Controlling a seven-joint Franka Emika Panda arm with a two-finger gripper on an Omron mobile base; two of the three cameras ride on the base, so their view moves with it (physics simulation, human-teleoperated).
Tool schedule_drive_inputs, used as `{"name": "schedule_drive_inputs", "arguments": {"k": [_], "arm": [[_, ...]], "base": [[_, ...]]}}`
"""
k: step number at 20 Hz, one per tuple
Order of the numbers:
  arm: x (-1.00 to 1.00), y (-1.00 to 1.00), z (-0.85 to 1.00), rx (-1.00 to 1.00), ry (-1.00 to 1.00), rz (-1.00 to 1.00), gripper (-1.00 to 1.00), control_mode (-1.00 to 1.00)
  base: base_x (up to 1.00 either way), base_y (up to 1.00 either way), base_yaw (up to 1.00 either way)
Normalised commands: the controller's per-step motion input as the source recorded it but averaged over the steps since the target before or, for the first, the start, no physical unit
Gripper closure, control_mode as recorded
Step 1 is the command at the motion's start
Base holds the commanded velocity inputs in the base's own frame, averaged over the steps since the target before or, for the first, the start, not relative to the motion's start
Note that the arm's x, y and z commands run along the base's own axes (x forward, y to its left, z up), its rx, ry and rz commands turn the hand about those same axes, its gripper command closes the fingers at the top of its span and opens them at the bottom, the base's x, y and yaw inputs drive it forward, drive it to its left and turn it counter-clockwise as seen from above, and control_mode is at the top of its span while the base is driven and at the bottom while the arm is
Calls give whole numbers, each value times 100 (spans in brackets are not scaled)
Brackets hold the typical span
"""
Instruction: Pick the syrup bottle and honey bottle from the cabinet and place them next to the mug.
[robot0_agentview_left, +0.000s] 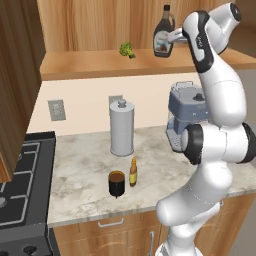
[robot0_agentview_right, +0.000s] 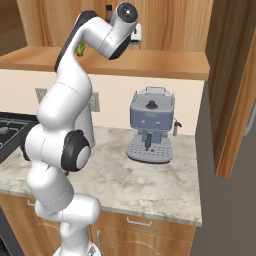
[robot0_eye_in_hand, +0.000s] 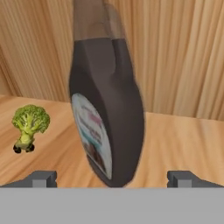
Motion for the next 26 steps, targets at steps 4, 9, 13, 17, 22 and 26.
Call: {"name": "schedule_drive_inputs", "arguments": {"k": [4, 9, 13, 17, 22, 26], "arm": [[27, 0, 0, 0, 0, 0, -100, -100], [24, 0, 0, 0, 0, 0, -100, -100], [18, 0, 0, 0, 0, 0, -100, -100], [17, 0, 0, 0, 0, 0, -100, -100], [15, 0, 0, 0, 0, 0, -100, -100], [10, 0, 0, 0, 0, 0, -100, -100]], "base": [[0, 0, 0], [0, 0, 0], [0, 0, 0], [0, 0, 0], [0, 0, 0], [0, 0, 0]]}}
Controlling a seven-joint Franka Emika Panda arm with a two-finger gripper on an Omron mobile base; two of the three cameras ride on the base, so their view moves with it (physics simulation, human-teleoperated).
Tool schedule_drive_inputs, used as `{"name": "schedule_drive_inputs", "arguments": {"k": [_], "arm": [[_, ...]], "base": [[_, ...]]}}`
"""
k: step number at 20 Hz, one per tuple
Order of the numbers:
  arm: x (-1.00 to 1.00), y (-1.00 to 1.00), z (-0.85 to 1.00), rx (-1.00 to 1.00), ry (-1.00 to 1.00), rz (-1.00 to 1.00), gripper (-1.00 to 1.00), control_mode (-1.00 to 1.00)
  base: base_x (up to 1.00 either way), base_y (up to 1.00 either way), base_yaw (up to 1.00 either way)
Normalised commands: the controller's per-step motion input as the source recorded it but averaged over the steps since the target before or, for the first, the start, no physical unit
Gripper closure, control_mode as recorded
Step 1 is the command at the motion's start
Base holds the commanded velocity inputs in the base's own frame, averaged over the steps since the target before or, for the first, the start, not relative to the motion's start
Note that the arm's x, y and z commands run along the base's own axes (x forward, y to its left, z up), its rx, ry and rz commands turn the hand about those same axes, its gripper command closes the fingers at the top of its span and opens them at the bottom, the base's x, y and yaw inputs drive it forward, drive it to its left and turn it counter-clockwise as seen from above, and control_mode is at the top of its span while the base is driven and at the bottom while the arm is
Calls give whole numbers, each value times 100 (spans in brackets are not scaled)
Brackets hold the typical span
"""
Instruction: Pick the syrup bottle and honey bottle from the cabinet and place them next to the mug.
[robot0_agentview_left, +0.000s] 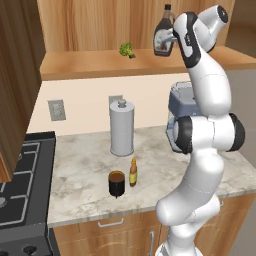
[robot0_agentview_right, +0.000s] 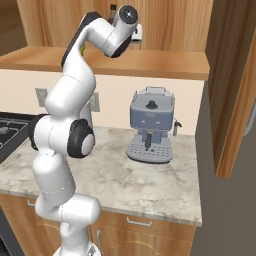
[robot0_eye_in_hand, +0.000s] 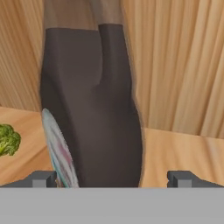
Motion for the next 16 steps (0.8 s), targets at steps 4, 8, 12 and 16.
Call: {"name": "schedule_drive_inputs", "arguments": {"k": [4, 8, 12, 16], "arm": [[0, 0, 0, 0, 0, 0, -100, -100], [0, 0, 0, 0, 0, 0, 100, -100], [0, 0, 0, 0, 0, 0, 100, -100], [-7, 0, 0, 0, 0, 0, 100, -100]], "base": [[0, 0, 0], [0, 0, 0], [0, 0, 0], [0, 0, 0]]}}
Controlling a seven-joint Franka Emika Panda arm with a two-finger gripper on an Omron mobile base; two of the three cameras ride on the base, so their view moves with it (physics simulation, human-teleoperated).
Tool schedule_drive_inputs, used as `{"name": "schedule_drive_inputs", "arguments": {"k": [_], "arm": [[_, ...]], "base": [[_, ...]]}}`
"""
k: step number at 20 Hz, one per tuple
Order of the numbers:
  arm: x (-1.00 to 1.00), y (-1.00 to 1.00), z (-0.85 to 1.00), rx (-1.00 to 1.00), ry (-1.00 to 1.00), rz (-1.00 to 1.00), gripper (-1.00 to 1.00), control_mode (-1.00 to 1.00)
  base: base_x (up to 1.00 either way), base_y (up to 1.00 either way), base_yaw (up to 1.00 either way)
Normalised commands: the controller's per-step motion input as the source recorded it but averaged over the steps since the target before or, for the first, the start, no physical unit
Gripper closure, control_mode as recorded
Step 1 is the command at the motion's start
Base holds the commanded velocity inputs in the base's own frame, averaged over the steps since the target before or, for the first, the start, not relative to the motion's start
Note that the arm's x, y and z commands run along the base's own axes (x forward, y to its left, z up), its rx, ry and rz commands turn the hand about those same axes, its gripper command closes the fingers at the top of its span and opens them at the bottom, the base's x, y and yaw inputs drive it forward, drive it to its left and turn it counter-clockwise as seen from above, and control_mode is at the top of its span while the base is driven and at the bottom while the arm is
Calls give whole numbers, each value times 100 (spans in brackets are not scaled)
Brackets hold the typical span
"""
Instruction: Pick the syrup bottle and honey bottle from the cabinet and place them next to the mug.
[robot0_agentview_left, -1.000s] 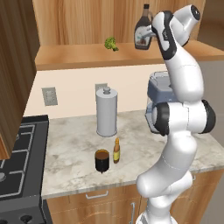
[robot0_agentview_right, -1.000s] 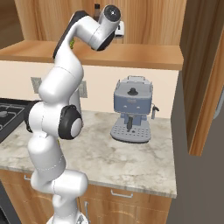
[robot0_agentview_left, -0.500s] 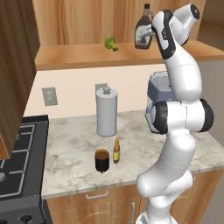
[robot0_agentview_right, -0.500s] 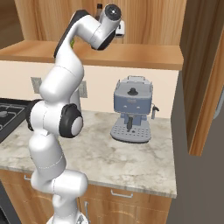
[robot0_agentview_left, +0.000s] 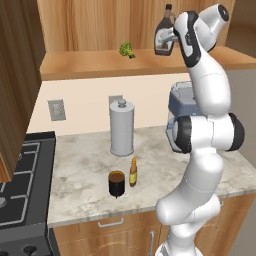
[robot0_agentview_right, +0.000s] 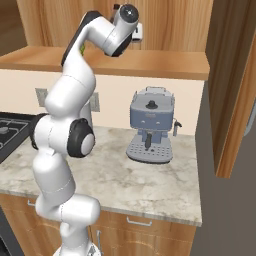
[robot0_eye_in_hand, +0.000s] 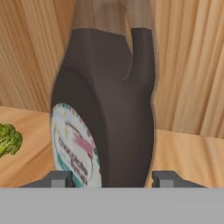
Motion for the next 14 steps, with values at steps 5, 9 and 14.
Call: {"name": "schedule_drive_inputs", "arguments": {"k": [5, 9, 14], "arm": [[-67, -1, 0, 0, -18, 0, 100, -100], [-95, -1, 0, 0, -24, 2, 100, -100], [-97, 0, 0, 0, -15, 8, 100, -100]], "base": [[0, 0, 0], [0, 0, 0], [0, 0, 0]]}}
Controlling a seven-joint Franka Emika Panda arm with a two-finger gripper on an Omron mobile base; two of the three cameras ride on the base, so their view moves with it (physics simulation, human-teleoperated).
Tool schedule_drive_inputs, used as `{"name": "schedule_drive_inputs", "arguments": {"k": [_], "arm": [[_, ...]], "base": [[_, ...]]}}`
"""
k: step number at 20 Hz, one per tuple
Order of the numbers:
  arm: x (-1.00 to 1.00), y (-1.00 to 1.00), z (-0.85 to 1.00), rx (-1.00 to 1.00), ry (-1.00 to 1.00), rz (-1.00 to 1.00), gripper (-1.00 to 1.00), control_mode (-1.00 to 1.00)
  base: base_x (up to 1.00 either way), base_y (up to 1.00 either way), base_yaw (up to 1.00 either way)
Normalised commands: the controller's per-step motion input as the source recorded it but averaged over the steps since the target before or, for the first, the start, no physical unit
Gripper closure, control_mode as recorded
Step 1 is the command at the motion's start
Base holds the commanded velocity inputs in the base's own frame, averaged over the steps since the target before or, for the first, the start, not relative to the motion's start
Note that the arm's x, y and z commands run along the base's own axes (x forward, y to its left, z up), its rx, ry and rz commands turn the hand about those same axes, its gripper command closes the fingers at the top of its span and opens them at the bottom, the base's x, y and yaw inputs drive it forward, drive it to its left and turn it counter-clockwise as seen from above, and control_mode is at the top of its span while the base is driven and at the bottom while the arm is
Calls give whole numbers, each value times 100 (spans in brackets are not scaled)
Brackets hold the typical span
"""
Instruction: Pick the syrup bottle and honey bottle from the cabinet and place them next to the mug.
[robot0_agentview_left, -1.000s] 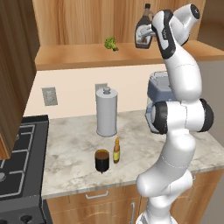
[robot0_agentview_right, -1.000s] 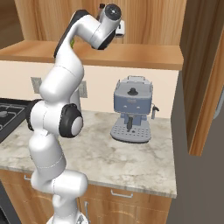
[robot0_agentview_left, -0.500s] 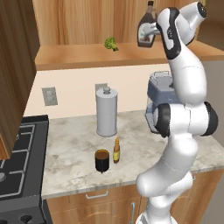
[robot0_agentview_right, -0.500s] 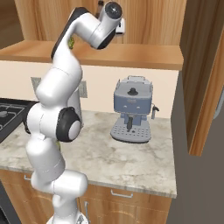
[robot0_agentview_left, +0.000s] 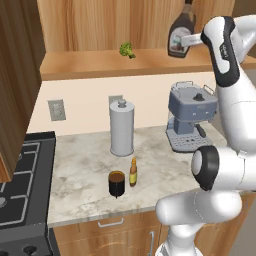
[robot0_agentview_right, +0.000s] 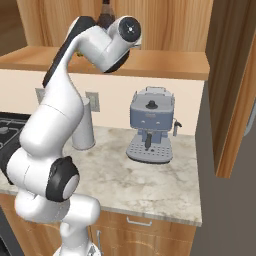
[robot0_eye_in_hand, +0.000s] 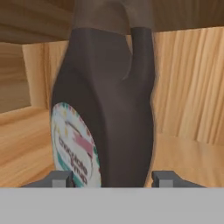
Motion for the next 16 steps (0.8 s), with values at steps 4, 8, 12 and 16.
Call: {"name": "schedule_drive_inputs", "arguments": {"k": [4, 8, 12, 16], "arm": [[-92, 0, 8, 0, -19, 11, 100, -100], [-88, 0, 3, 0, -9, 17, 100, -100], [-76, 7, -3, 0, 0, 27, 100, -100], [-69, 7, -31, 0, -2, 29, 100, -100]], "base": [[0, 0, 0], [0, 0, 0], [0, 0, 0], [0, 0, 0]]}}
